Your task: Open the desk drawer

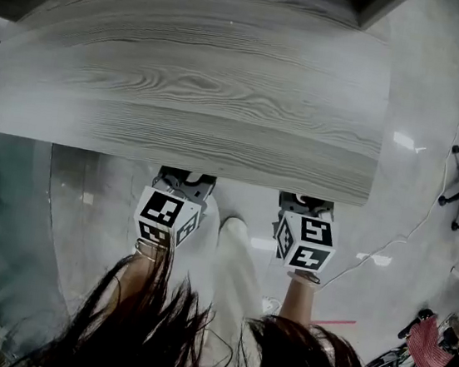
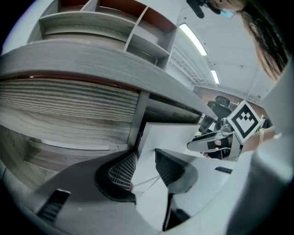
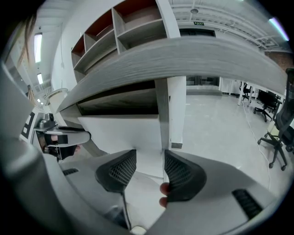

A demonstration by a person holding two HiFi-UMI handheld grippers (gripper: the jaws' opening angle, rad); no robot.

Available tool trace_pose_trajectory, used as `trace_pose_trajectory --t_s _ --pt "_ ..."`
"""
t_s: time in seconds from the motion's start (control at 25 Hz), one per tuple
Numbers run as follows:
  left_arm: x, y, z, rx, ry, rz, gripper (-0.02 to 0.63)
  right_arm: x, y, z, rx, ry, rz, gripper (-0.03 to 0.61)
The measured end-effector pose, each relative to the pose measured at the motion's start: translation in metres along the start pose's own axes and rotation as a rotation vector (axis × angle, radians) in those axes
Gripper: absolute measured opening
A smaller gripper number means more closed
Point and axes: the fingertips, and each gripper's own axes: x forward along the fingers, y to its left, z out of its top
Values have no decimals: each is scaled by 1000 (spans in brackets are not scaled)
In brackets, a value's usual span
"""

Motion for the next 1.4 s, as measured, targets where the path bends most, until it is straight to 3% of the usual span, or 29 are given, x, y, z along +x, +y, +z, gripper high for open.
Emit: trace_pose_trajectory --t_s 0.36,0.6,1.4 --pt "1 0 -9 -3 23 -28 120 2 5 2 -44 -9 10 181" --pt "0 -4 3 -24 4 -3 118 1 4 2 -37 -24 -10 181" --pt "-8 -10 -7 -37 1 40 118 -7 5 -7 -21 -35 11 179"
